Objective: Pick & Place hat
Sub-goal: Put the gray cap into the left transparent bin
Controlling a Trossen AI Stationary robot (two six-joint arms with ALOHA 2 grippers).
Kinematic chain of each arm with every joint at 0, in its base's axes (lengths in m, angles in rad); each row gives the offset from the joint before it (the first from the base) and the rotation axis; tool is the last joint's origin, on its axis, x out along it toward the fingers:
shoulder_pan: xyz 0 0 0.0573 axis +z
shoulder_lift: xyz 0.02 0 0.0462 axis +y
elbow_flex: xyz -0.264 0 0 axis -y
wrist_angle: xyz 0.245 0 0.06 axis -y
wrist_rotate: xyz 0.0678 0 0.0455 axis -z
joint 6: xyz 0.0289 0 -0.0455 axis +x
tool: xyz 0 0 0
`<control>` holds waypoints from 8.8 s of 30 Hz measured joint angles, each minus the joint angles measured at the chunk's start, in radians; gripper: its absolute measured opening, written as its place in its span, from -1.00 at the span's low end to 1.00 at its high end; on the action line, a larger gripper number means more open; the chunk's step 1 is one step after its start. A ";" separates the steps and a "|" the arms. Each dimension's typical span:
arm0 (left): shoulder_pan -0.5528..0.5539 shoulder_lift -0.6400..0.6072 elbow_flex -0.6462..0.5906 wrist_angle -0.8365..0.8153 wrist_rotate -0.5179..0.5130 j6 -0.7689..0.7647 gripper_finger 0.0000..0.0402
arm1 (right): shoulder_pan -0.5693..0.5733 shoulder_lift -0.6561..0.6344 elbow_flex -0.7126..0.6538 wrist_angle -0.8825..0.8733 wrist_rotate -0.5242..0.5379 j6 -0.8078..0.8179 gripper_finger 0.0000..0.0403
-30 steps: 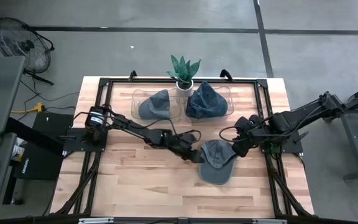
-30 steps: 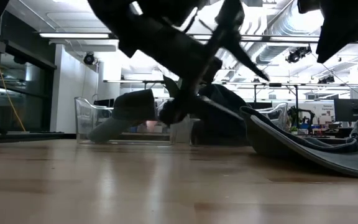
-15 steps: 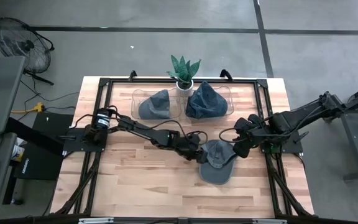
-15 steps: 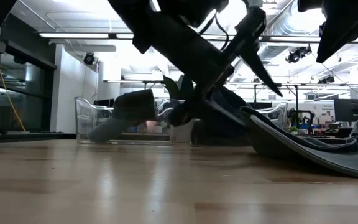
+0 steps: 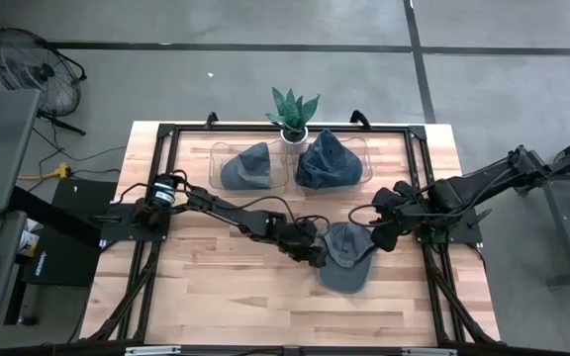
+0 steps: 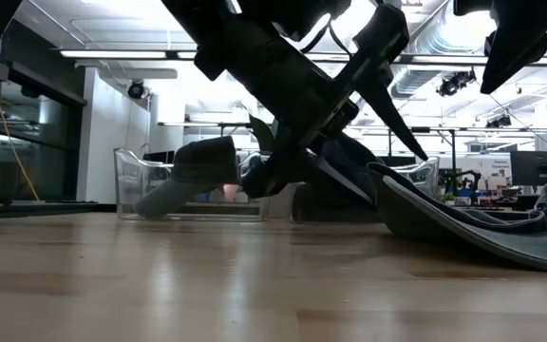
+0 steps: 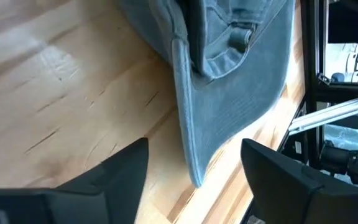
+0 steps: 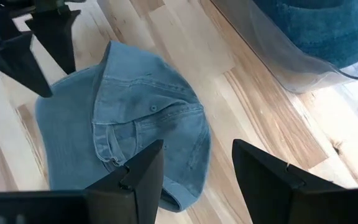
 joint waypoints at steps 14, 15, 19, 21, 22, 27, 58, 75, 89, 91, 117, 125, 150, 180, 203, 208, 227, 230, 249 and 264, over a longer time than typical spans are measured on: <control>-0.006 0.000 0.000 0.007 -0.046 0.009 -0.31 | 0.000 0.000 0.000 0.024 -0.003 -0.008 -0.09; -0.006 0.000 0.000 0.008 -0.046 0.010 -0.32 | 0.000 0.000 0.000 0.024 -0.004 -0.008 -0.09; -0.006 0.042 0.001 0.045 -0.038 0.007 -0.32 | 0.000 0.000 0.000 0.025 -0.005 -0.008 -0.09; -0.006 0.045 -0.006 0.031 -0.020 0.006 -0.32 | 0.000 0.000 0.000 0.027 -0.008 -0.008 -0.09; -0.006 0.045 -0.005 0.058 -0.011 0.006 -0.32 | 0.000 0.000 0.000 0.029 -0.008 -0.008 -0.09; -0.006 0.073 -0.003 0.050 0.003 0.009 -0.42 | 0.000 0.000 0.000 0.031 -0.010 -0.008 -0.09; -0.090 -0.329 -0.001 -0.536 -0.407 0.403 -0.96 | -0.024 -0.099 0.000 0.413 -0.100 -0.307 -0.09; -0.234 -0.347 0.337 -1.212 -0.905 0.586 -0.96 | -0.259 -0.110 0.000 0.738 -0.230 -0.414 -0.09; -0.221 -0.331 0.404 -1.373 -1.045 0.641 -0.96 | -0.304 -0.097 0.000 0.871 -0.036 -0.739 -0.09; -0.221 -0.331 0.404 -1.396 -1.073 0.642 -0.96 | -0.334 -0.096 0.000 0.892 -0.066 -0.625 -0.09; -0.159 -0.330 0.404 -1.457 -1.523 1.364 -0.96 | -0.502 -0.078 0.002 0.859 -0.373 -0.460 -0.09; -0.163 -0.330 0.404 -1.448 -1.605 1.557 -0.96 | -0.587 0.018 0.123 0.758 -0.500 -0.507 -0.09; -0.163 -0.330 0.404 -1.447 -1.679 1.609 -0.96 | -0.612 0.384 0.584 0.447 -0.682 -0.574 0.04; -0.162 -0.330 0.404 -1.344 -1.676 1.601 -0.87 | -0.632 0.454 0.584 0.529 -0.780 -0.608 -0.96; -0.160 -0.407 0.404 -1.531 -1.320 0.923 -0.01 | -0.618 0.344 0.583 0.326 -0.609 -0.704 -1.00; -0.109 -0.464 0.402 -1.542 -1.088 0.664 -0.01 | -0.594 0.296 0.583 0.292 -0.557 -0.749 -1.00; 0.131 -0.557 0.402 -1.317 -0.578 0.603 0.00 | -0.342 0.283 0.583 0.118 -0.116 -0.902 -1.00; 0.166 -0.556 0.402 -1.252 -0.508 0.642 0.00 | -0.297 0.283 0.583 0.089 -0.029 -0.913 -1.00; 0.324 -0.552 0.040 -0.571 -0.059 0.580 0.00 | -0.039 0.277 0.583 -0.312 0.271 -0.704 -1.00; 0.335 -0.461 -0.168 0.226 0.151 0.182 0.00 | 0.176 0.225 0.583 -0.465 0.453 -0.572 -1.00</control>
